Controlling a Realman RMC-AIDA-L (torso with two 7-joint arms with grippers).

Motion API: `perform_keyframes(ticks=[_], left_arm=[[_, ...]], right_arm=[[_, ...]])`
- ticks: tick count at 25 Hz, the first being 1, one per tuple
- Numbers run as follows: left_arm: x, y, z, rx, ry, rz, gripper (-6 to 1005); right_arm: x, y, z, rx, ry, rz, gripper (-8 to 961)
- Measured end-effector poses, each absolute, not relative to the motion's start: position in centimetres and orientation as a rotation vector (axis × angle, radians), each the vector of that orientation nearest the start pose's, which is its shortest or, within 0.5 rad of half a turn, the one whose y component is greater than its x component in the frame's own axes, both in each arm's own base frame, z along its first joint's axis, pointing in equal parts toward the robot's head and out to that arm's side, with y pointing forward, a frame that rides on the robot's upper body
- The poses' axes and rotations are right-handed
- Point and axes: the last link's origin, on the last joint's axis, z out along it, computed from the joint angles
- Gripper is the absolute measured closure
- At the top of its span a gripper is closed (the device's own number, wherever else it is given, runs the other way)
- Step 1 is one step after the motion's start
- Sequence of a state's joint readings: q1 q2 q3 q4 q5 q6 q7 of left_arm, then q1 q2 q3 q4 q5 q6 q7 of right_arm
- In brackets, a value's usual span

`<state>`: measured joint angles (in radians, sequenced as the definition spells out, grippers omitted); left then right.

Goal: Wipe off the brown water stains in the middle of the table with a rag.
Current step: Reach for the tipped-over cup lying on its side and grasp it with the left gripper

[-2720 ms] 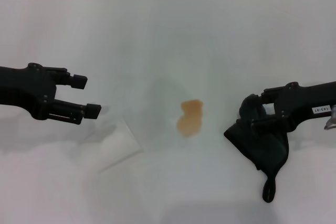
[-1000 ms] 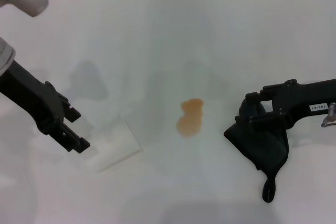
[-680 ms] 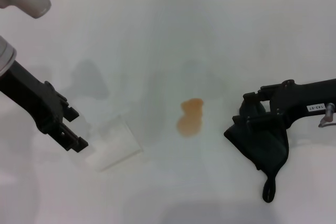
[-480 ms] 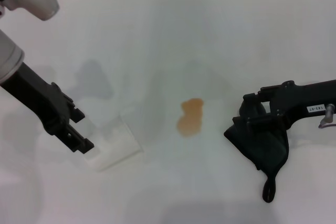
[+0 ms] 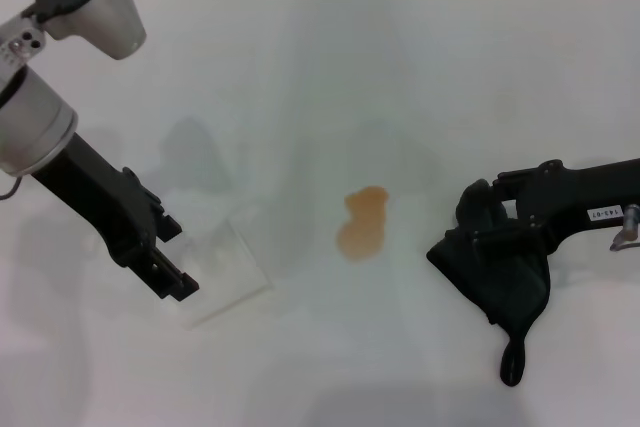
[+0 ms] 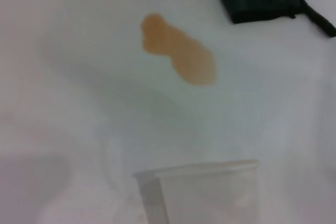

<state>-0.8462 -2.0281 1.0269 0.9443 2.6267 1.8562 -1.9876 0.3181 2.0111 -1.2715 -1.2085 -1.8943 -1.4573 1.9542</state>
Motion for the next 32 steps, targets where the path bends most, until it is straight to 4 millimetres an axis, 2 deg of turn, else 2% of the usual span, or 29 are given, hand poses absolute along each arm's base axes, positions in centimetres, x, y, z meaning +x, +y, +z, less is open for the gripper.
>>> perform_keyframes(ticks=[32], left_arm=[[-19.7, 36.3, 0.0, -3.062, -0.676, 0.632, 156]], right_arm=[[22.7, 30.8, 1.3, -2.867, 0.764, 0.318, 231]])
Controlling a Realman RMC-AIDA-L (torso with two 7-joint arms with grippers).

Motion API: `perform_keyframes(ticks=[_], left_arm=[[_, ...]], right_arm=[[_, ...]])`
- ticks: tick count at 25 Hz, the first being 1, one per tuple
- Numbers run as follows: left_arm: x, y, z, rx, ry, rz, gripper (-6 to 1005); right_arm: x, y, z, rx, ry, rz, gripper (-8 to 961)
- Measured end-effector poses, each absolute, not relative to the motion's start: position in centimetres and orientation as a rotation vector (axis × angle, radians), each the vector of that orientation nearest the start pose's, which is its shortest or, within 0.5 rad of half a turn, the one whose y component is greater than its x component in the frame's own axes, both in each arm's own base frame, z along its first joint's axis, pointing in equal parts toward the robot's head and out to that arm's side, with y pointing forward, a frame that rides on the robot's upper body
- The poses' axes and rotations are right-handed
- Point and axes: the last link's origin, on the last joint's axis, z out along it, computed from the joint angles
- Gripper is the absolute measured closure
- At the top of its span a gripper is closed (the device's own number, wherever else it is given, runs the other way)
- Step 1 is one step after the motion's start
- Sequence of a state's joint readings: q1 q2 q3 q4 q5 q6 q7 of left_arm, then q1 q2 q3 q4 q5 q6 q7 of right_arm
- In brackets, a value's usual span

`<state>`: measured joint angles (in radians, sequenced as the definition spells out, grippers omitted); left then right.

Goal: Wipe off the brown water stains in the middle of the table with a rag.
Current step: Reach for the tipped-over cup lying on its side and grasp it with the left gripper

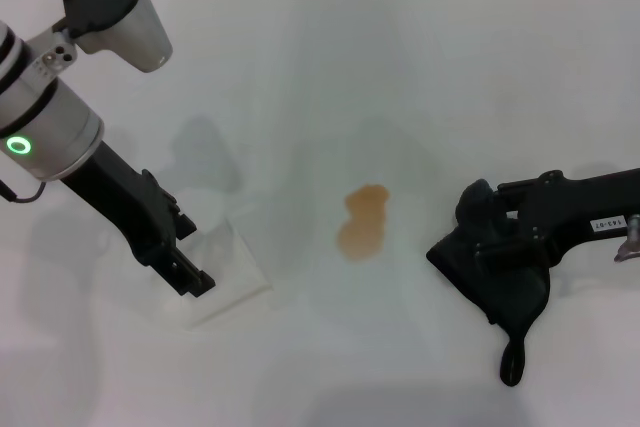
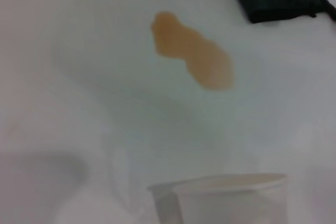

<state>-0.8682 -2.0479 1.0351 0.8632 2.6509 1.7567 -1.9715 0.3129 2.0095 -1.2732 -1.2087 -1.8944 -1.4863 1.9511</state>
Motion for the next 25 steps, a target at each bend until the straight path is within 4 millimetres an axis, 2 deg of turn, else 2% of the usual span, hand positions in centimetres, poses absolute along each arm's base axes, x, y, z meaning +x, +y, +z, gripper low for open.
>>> perform_keyframes(ticks=[9, 25], left_arm=[[-19.2, 36.5, -0.5, -3.075, -0.634, 0.62, 160], [-19.5, 36.3, -1.5, -3.09, -0.631, 0.615, 167]], right_arm=[[22.7, 30.8, 1.3, -2.868, 0.765, 0.318, 231], [22.6, 30.7, 1.3, -2.874, 0.765, 0.318, 231]])
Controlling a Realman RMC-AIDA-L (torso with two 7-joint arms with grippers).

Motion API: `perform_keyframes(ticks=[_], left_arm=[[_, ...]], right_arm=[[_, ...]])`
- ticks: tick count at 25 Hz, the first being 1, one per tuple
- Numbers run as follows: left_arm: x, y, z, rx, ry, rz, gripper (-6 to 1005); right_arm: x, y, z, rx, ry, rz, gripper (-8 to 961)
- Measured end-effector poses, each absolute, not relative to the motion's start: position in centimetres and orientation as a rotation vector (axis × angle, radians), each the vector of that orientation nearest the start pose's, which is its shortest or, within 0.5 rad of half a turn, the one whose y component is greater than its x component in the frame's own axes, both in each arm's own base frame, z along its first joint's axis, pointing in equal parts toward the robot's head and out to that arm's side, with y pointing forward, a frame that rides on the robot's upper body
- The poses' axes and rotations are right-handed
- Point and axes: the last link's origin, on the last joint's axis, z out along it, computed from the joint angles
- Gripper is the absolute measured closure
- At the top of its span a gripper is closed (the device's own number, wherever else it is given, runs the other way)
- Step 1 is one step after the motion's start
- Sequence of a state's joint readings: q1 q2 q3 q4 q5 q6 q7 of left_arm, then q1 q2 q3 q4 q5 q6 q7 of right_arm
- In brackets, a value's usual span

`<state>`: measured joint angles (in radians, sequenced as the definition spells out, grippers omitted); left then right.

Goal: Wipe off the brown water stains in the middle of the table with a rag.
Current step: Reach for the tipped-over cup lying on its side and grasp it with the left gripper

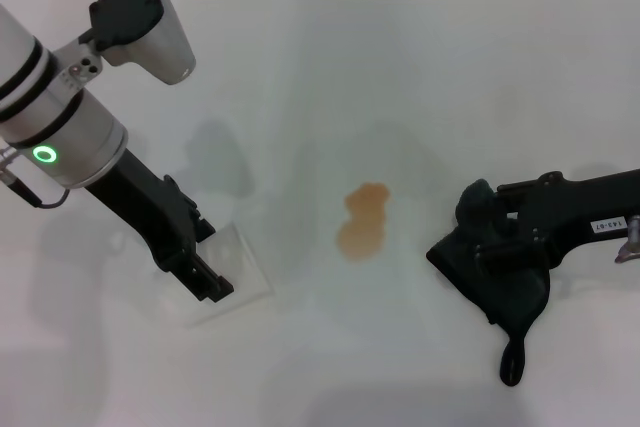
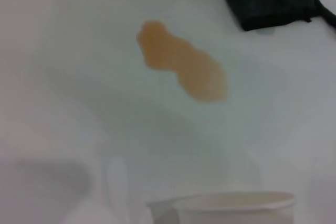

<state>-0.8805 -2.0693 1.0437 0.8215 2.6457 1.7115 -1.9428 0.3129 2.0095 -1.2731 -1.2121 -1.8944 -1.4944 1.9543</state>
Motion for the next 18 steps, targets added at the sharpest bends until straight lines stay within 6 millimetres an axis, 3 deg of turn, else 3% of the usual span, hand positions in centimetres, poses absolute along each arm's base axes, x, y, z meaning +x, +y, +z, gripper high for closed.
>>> perform_keyframes(ticks=[18], left_arm=[[-19.45, 36.63, -1.91, -3.071, -0.609, 0.63, 175]], right_arm=[[22.49, 30.67, 1.39, -2.876, 0.763, 0.318, 231]])
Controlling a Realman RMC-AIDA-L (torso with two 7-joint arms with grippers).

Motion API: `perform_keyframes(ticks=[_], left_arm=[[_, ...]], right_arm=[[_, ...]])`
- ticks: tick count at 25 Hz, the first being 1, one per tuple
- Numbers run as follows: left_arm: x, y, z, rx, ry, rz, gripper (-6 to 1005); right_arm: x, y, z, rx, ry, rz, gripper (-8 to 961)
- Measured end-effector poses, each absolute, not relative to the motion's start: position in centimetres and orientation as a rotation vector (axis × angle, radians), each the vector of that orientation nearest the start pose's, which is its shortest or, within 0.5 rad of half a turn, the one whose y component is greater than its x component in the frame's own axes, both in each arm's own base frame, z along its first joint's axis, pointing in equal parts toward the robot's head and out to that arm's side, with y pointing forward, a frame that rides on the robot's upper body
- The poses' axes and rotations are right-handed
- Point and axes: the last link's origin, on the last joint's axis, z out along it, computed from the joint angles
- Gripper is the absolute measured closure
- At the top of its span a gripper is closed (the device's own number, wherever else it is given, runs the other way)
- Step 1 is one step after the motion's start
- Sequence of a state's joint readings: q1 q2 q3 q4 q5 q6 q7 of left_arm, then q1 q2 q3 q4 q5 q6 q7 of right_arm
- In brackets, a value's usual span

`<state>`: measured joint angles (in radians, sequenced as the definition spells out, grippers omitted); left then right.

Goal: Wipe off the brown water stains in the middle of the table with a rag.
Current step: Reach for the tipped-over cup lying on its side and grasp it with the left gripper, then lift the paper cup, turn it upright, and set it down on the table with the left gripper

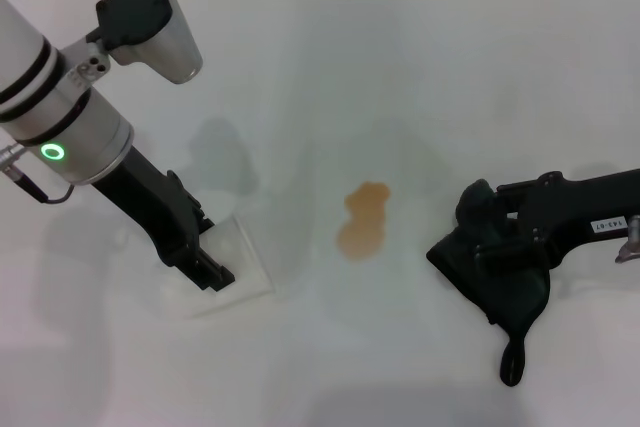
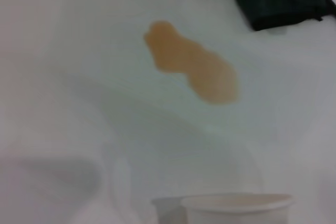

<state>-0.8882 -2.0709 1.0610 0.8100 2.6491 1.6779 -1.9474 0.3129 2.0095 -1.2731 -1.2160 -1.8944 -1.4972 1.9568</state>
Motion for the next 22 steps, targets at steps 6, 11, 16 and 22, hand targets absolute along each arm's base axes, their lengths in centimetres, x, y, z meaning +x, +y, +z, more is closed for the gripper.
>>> perform_keyframes(ticks=[6, 11, 16, 22], left_arm=[[-19.0, 37.0, -1.5, -3.051, -0.591, 0.613, 306], [-17.7, 37.9, 0.0, -3.002, -0.541, 0.536, 379], [-17.1, 38.6, 1.9, -2.942, -0.54, 0.427, 406], [-16.9, 38.9, 3.4, -2.869, -0.514, 0.203, 410]], right_arm=[[22.5, 30.7, 1.4, -2.876, 0.764, 0.32, 231], [22.5, 30.7, 1.6, -2.873, 0.766, 0.325, 230], [22.2, 30.8, 1.7, -2.874, 0.751, 0.327, 230], [22.2, 31.1, 1.8, -2.86, 0.748, 0.332, 230]])
